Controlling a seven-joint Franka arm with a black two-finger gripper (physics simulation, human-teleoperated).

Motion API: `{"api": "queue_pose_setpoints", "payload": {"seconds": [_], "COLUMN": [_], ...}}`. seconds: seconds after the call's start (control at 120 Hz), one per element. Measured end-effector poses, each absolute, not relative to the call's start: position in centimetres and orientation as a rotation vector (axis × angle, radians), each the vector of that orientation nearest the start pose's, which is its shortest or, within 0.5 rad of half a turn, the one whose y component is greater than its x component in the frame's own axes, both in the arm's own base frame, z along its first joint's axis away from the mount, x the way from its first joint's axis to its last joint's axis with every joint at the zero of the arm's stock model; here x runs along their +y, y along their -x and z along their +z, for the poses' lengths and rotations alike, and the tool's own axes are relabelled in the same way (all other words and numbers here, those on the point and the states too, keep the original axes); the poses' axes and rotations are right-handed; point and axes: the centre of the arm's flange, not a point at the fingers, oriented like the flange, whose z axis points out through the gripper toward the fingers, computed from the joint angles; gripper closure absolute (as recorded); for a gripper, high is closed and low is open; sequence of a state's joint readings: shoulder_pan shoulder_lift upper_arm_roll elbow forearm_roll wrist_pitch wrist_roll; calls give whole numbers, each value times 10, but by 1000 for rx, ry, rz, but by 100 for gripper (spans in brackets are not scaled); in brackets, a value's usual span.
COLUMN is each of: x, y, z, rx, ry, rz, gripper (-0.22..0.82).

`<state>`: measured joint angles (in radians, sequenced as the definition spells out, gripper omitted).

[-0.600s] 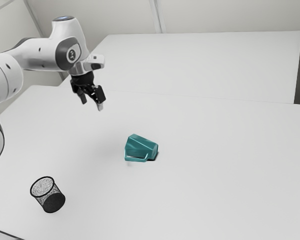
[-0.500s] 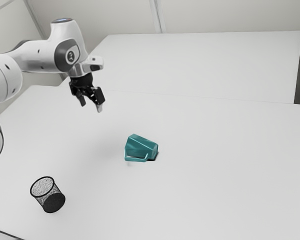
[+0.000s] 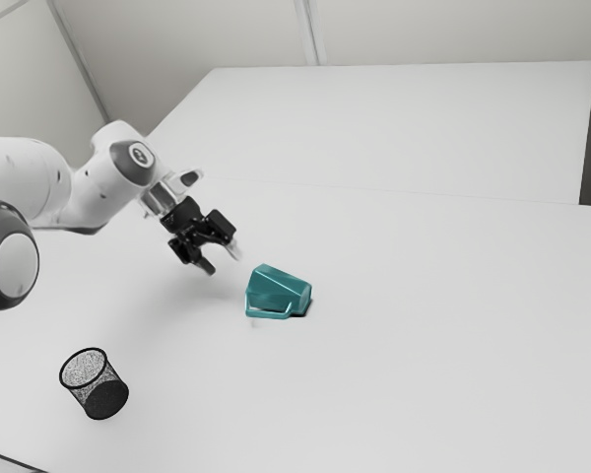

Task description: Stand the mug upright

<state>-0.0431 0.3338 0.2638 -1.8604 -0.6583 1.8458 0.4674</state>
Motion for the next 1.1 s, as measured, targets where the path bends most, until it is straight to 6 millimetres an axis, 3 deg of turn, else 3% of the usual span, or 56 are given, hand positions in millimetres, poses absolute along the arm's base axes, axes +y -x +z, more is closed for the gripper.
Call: {"api": "queue_pose_setpoints", "payload": {"seconds": [0.233,0.358,0.65,0.7,0.883,1.1], "x": [60,44,9,6,7,1], "y": [-594,-583,-574,-574,-577,-583], "z": [331,312,287,285,290,308], "rx": [21,11,-46,-51,-82,-135], "ry": [-2357,-2280,-2204,-2201,-2204,-2217], "rz": [-101,-119,-126,-121,-83,-47], "gripper": [0,0,1,8,52,71]}}
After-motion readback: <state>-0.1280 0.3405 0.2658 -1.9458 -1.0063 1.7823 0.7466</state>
